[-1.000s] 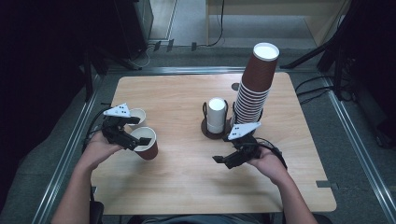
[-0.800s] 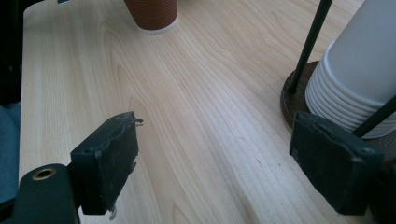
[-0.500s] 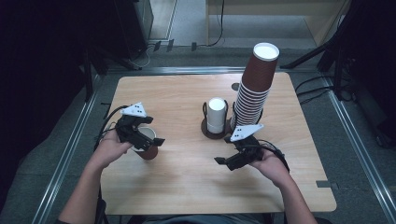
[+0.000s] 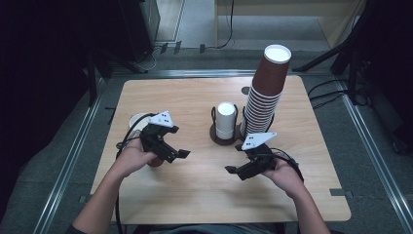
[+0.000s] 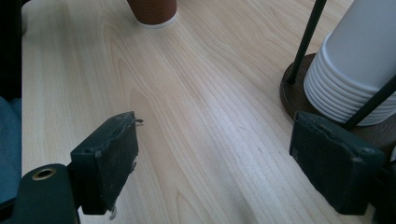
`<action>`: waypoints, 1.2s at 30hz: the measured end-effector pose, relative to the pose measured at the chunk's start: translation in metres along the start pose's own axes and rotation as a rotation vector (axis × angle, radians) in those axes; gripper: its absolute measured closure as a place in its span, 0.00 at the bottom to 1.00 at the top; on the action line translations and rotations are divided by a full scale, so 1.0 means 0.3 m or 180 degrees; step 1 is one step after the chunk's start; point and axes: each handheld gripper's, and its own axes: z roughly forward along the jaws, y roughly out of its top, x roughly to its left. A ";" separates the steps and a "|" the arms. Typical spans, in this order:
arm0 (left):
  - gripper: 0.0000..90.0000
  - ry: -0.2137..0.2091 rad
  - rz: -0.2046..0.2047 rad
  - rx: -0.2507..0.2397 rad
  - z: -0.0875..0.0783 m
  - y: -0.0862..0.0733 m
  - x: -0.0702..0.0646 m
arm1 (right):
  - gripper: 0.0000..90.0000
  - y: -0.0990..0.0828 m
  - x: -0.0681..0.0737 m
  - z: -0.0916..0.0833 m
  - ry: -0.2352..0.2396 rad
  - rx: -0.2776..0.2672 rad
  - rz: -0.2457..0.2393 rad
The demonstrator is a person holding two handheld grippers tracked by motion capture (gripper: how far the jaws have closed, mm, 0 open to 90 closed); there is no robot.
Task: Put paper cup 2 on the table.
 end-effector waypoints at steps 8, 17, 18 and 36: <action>0.00 -0.0061 0.0043 -0.0005 0.055 0.022 -0.037 | 0.18 -0.007 0.010 0.000 0.0038 0.0024 -0.0031; 0.00 -0.0086 0.0046 0.0016 0.117 0.034 -0.075 | 0.18 -0.010 0.015 0.003 0.0063 0.0039 -0.0053; 0.00 -0.0091 0.0050 0.0023 0.125 0.034 -0.079 | 0.18 -0.011 0.016 0.004 0.0062 0.0043 -0.0059; 0.00 -0.0057 0.0057 0.0101 0.221 0.008 -0.118 | 0.19 -0.025 0.023 0.007 0.0064 0.0130 -0.0126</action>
